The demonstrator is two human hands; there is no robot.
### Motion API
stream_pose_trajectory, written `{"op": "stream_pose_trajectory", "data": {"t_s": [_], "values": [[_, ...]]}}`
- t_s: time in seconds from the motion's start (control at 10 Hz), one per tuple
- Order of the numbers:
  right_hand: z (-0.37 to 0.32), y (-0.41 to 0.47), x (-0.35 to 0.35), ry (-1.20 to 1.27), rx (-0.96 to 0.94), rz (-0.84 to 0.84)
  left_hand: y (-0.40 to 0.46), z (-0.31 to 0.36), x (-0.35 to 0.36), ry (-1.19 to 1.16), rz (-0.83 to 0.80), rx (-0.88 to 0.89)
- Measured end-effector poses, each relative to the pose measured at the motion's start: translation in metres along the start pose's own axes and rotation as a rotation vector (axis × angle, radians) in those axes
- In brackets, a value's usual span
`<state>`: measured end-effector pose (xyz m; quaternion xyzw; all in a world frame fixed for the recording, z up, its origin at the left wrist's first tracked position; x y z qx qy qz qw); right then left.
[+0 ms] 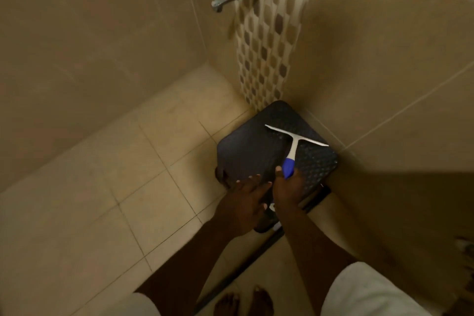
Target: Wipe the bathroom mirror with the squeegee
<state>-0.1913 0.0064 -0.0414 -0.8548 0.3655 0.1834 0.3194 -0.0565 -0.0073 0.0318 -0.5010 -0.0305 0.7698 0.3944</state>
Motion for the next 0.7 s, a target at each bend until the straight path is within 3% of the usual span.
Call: {"op": "stream_pose_trajectory", "data": {"t_s": [0.2,0.4,0.7], "values": [[0.015,0.003,0.012,0.094,0.046,-0.011,0.009,-0.012,0.031,0.028,-0.104,-0.004],[0.014,0.006,0.024,0.099,0.036,-0.059,0.021,-0.024,0.058,0.196,-0.126,-0.004],[0.001,-0.006,0.002,0.010,0.012,-0.119,0.022,-0.032,0.054,0.228,-0.116,-0.073]]}}
Point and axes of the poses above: each hand's wrist, its own y-axis towards the middle knuckle, its own x-axis out of the palm, z = x × y, the point moved 9 cm from there along y, towards the middle knuckle, and after that the axes turned 4 degrees about -x, right-handed, at the moved point
